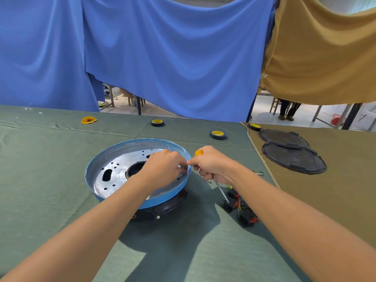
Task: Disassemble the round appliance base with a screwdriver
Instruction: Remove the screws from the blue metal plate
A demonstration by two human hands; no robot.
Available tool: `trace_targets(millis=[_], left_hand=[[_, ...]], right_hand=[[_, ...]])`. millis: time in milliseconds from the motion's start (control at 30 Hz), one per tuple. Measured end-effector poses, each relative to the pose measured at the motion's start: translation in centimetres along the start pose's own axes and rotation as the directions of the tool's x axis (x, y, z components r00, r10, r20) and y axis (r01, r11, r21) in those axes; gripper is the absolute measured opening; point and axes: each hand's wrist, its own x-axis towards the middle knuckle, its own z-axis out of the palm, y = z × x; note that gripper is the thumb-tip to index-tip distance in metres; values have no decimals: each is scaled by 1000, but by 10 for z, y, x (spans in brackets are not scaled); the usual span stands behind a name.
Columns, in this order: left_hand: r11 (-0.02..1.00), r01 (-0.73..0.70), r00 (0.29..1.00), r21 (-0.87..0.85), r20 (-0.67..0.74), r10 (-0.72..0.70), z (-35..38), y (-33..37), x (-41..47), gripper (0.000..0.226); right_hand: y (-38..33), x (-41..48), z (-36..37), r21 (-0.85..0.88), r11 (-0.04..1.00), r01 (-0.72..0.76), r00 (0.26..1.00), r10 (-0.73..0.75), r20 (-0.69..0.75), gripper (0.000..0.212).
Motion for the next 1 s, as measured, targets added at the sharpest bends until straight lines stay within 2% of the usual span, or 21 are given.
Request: trace_targets(millis=[167,267,467,567,633,700,800,867,1000], left_hand=[[997,-8,998,83,-56,13,0,2,2,25],[997,30,996,72,-86,-24,-3,1,3,28],[992,97,982,-78,-155,-108,-10,0,-1,27],[982,121,967,-142,-207,-149,-14,1,-2,26],[974,123,957,-193,-237,-168,-17,4,-2,27],[961,125,947,-245,-259,-189,-19,9,-2,27],[929,141,939,-343,-250,-235,-19,16,-1,26],[901,143,942,-410,-224,-252,-17,19,1,24],[847,149,944,-510,-182,-276,-12,24,3,24]], right_hand=[[1,-2,0,12,1000,-11,1000,11,-3,40],[2,-1,0,-3,1000,-12,1000,12,-8,40],[2,-4,-3,-101,995,23,1000,-23,0,32],[-1,-7,-6,-197,975,105,989,-122,-79,33],[-5,-10,-11,-177,963,204,967,-226,-116,28],[-9,-15,-17,-120,958,261,960,-271,-71,26],[-11,-25,-22,-197,933,301,953,-304,15,15],[-10,-29,-21,-262,906,331,938,-345,-8,9],[-5,-30,-23,-249,915,316,932,-348,-97,10]])
